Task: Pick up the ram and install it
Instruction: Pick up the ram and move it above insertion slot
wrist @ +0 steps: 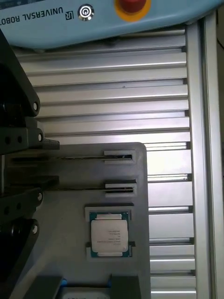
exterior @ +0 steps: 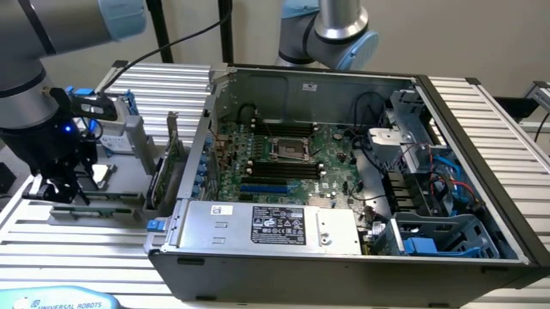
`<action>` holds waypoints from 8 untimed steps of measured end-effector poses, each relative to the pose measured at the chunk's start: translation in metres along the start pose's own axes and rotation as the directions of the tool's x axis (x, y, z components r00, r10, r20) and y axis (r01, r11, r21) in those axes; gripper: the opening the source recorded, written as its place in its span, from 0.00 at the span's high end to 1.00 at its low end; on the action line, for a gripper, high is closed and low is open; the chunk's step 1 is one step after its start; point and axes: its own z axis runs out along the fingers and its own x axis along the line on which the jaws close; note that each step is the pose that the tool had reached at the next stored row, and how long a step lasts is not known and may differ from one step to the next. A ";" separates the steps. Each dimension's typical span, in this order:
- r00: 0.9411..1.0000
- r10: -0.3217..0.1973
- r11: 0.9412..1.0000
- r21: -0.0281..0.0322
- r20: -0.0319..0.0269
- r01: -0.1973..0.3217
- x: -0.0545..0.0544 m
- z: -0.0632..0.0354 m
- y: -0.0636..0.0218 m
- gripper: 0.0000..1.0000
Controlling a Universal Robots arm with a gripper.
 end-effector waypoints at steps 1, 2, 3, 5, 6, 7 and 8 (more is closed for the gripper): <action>1.000 0.000 1.000 0.000 0.000 0.000 0.000 0.0018 -0.0001 0.64; 1.000 -0.001 1.000 0.000 0.000 0.001 0.000 0.0037 -0.0002 0.64; 1.000 -0.001 1.000 0.000 0.000 0.001 0.000 0.0054 -0.0003 0.64; 1.000 -0.002 1.000 0.000 0.000 0.002 0.000 0.0090 -0.0005 0.64; 1.000 -0.003 1.000 0.000 0.000 0.003 0.001 0.0108 -0.0006 0.64; 1.000 -0.003 1.000 0.000 0.000 0.003 0.001 0.0127 -0.0006 0.64; 1.000 -0.004 1.000 0.000 0.000 0.004 0.001 0.0144 -0.0007 0.64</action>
